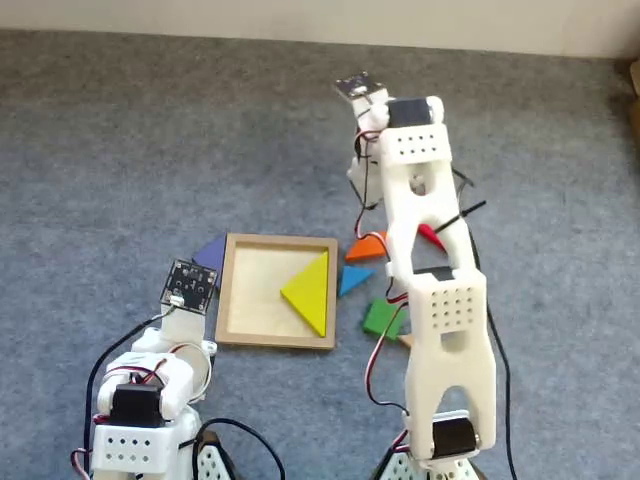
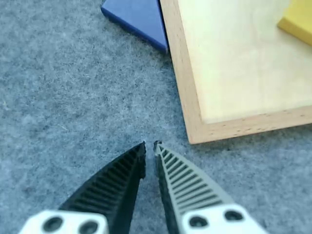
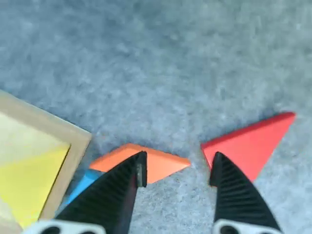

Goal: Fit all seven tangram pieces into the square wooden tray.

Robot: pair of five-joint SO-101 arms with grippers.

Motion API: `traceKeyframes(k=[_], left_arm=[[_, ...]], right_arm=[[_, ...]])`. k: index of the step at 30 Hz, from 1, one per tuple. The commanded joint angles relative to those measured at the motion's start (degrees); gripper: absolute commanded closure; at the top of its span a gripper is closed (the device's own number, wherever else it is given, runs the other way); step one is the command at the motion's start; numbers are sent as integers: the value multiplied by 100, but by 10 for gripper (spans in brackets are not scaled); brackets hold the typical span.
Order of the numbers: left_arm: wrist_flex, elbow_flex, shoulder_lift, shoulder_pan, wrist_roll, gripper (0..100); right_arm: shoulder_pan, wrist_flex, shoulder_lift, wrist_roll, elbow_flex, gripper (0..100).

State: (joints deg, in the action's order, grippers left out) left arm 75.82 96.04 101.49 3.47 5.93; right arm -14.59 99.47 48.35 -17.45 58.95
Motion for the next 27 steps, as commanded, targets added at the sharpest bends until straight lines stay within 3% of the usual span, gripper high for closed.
traceKeyframes(k=[1, 23, 27], left_arm=[[9, 119, 233, 57, 0, 949], [9, 119, 233, 57, 0, 949], [9, 119, 233, 57, 0, 949]], right_arm=[[365, -303, -163, 624, 259, 670], [646, -752, 1174, 695, 154, 639], [743, -629, 1191, 695, 163, 711]])
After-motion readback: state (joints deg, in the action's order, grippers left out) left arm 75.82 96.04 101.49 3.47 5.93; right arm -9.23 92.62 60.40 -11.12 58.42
